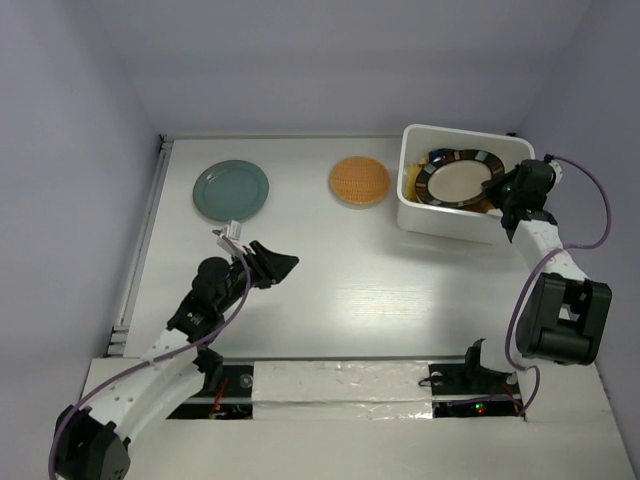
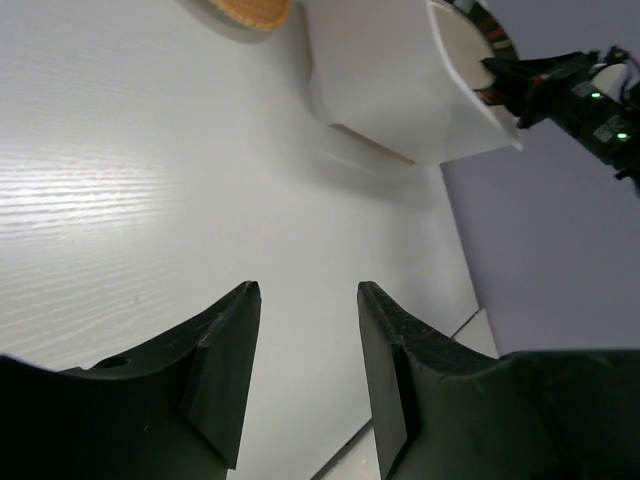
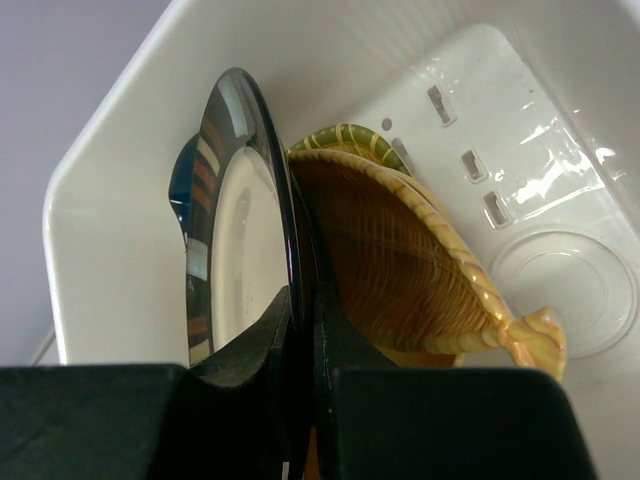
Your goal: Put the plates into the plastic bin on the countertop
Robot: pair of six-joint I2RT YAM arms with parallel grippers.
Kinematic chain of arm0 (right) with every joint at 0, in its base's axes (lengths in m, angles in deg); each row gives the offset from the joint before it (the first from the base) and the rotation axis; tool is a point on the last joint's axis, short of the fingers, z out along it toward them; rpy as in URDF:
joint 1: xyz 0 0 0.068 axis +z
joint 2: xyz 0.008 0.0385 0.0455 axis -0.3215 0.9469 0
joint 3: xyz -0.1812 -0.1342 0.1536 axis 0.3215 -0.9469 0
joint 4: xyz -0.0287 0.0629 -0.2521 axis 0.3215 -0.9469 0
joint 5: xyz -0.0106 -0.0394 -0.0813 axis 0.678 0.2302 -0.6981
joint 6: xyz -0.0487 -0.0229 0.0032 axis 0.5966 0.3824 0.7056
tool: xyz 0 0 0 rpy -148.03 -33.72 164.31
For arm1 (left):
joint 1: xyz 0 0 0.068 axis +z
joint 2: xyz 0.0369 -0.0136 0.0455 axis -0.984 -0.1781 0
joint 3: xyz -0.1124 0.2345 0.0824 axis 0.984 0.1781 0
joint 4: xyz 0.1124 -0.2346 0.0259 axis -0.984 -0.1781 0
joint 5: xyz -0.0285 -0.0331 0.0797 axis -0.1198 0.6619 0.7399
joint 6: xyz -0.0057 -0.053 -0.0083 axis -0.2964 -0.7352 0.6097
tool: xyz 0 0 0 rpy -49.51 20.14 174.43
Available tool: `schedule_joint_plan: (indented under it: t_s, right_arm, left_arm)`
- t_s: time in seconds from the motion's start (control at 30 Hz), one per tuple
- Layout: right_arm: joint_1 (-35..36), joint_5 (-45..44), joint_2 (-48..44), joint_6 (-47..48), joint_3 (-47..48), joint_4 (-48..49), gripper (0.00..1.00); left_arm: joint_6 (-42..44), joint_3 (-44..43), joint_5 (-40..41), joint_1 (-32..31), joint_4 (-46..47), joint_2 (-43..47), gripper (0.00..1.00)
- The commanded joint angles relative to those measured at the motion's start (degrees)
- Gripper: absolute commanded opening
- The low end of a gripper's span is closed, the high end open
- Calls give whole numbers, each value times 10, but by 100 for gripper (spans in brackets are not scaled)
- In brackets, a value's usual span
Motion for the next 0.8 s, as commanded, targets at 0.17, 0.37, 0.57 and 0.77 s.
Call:
schedule_joint_plan:
  t_s: [0.17, 0.37, 0.57, 0.77]
  right_arm:
    - [-1, 31, -2, -15, 10, 138, 25]
    - [-1, 5, -27, -9, -34, 128, 78]
    - [-1, -45, -116, -3, -65, 107, 94]
    - [-1, -77, -207, 2, -87, 78, 100]
  left_arm:
    - [33, -58, 58, -11, 45, -121, 38]
    - [45, -127, 101, -28, 53, -236, 42]
    - [50, -199, 126, -42, 62, -341, 49]
    - [60, -302, 168, -42, 45, -467, 53]
